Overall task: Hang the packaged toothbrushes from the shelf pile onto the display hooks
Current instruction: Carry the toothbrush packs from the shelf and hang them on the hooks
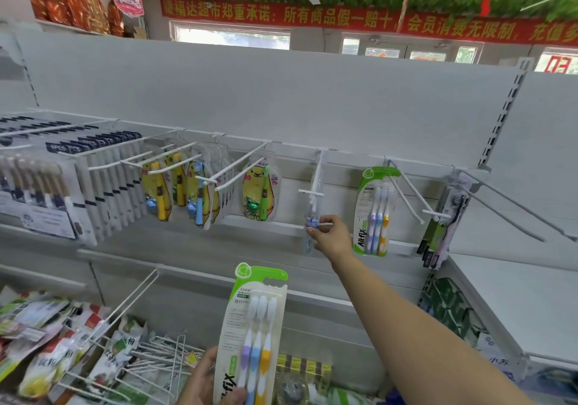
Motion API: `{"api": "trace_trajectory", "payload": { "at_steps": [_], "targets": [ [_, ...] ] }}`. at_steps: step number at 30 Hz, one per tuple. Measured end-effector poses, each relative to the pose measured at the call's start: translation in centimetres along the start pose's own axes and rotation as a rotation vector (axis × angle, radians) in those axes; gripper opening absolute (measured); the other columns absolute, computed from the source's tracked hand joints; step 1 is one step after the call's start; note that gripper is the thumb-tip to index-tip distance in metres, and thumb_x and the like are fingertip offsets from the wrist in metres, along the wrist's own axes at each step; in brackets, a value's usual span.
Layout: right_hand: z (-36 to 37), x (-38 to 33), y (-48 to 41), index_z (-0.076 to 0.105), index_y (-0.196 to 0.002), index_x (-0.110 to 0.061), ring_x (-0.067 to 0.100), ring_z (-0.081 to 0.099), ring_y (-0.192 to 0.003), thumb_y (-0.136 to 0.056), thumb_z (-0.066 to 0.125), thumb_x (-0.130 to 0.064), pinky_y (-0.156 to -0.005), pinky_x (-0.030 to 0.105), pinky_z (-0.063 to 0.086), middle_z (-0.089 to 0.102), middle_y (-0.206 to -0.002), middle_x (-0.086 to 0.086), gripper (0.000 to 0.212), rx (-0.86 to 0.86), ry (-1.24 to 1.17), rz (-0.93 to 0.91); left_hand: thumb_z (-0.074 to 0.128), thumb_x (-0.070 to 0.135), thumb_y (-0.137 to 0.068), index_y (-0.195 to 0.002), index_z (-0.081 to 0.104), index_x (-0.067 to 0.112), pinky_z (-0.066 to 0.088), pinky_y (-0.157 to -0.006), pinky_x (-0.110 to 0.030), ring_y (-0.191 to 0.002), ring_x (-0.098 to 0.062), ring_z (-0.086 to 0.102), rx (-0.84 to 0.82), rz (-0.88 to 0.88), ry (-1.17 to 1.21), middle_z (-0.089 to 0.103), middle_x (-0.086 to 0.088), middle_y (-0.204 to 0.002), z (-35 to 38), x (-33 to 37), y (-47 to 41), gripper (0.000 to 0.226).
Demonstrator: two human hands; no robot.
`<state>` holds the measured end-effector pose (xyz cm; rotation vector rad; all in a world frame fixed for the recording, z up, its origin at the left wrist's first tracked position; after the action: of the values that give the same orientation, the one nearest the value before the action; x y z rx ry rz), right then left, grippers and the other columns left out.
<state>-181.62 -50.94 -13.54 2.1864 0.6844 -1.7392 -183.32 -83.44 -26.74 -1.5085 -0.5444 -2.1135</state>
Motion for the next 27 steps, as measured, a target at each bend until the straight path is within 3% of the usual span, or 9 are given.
{"api": "trace_trajectory", "payload": {
  "at_steps": [5,7,9,11,15,18,22,25,27],
  "targets": [
    [0.1,-0.2,-0.9,0.057,-0.091,-0.022,0.031,0.067,-0.102,-0.088,0.075,-0.008,-0.091,0.054,0.057,0.069,-0.107,0.013,0.023,0.013,0.026,-0.008,0.105,0.022,0.0,-0.113,0.058,-0.001,0.06,-0.056,-0.031,-0.072,-0.033,0.076,0.013,-0.004,-0.013,0.078,-0.02,-0.089,0.0,0.0,0.3,0.124],
    [0.5,0.0,-0.9,0.062,-0.105,-0.014,0.03,0.068,-0.1,-0.088,0.076,-0.009,-0.091,0.053,0.057,0.07,-0.108,0.014,0.023,-0.017,0.02,-0.006,0.107,0.019,-0.011,-0.118,0.057,0.001,0.061,-0.061,-0.034,-0.08,-0.039,0.076,-0.011,-0.023,-0.015,0.075,-0.028,-0.098,0.2,0.3,0.5,0.119],
    [0.4,0.2,-0.3,0.063,-0.12,-0.009,0.028,0.069,-0.1,-0.087,0.077,-0.013,-0.092,0.052,0.057,0.071,-0.109,0.014,0.035,-0.047,0.039,-0.008,0.104,0.01,-0.036,-0.124,0.055,0.002,0.063,-0.068,-0.036,-0.085,-0.04,0.075,-0.026,-0.011,-0.007,0.072,-0.033,-0.105,0.2,0.4,0.6,0.1],
    [-0.2,-0.2,1.2,0.064,-0.124,-0.008,0.029,0.068,-0.105,-0.091,0.073,-0.016,-0.091,0.052,0.058,0.071,-0.113,0.013,0.035,-0.06,0.014,-0.014,0.097,0.009,-0.051,-0.128,0.051,0.001,0.063,-0.077,-0.036,-0.09,-0.039,0.075,0.0,0.022,-0.043,0.072,-0.032,-0.107,0.3,0.3,0.0,0.09],
    [-3.2,-1.3,7.1,0.069,-0.109,-0.011,0.026,0.071,-0.1,-0.1,0.061,-0.021,-0.079,0.049,0.062,0.07,-0.115,0.014,0.015,-0.153,-0.214,0.01,0.103,0.046,-0.041,-0.128,0.051,0.008,0.06,-0.082,-0.03,-0.103,-0.038,0.072,0.007,0.084,-0.142,0.075,-0.021,-0.11,2.8,0.7,-1.7,0.109],
    [-6.5,-1.4,12.4,0.068,-0.117,-0.011,0.024,0.073,-0.094,-0.1,0.06,-0.023,-0.075,0.047,0.063,0.072,-0.114,0.013,0.022,-0.267,-0.273,-0.025,0.101,0.048,-0.043,-0.126,0.052,0.013,0.059,-0.082,-0.028,-0.101,-0.028,0.074,-0.021,0.092,-0.166,0.076,-0.015,-0.113,6.2,0.9,-3.0,0.103],
    [-10.6,-0.6,16.9,0.065,-0.122,-0.018,0.029,0.075,-0.095,-0.091,0.072,-0.012,-0.071,0.047,0.063,0.073,-0.109,0.013,0.033,-0.314,-0.265,-0.085,0.097,0.027,-0.064,-0.127,0.054,0.012,0.06,-0.086,-0.037,-0.099,-0.03,0.074,-0.085,0.098,-0.176,0.073,-0.021,-0.114,10.9,-0.1,-4.2,0.078],
    [-13.8,-0.2,17.6,0.065,-0.123,-0.021,0.031,0.075,-0.089,-0.088,0.074,-0.007,-0.065,0.047,0.063,0.073,-0.104,0.018,0.039,-0.217,-0.234,-0.132,0.098,0.05,-0.051,-0.129,0.056,0.016,0.057,-0.093,-0.048,-0.102,-0.031,0.073,-0.132,0.082,-0.216,0.075,-0.016,-0.114,14.4,-0.4,-4.3,0.095],
    [-15.9,-0.3,17.8,0.065,-0.122,-0.023,0.034,0.075,-0.09,-0.088,0.075,-0.009,-0.067,0.052,0.062,0.072,-0.104,0.019,0.038,-0.174,-0.193,-0.155,0.098,0.052,-0.049,-0.127,0.057,0.022,0.055,-0.093,-0.048,-0.103,-0.031,0.073,-0.15,0.082,-0.22,0.075,-0.013,-0.113,16.4,-0.8,-4.4,0.093]
  ]
}}
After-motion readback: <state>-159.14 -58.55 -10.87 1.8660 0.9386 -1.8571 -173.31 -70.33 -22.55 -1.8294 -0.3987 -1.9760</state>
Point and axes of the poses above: each hand's wrist, its own y-axis away from the middle knuckle, its own z-axis out of the palm, x = y × z, the point moved 2 cm from there along -y, towards the middle knuckle
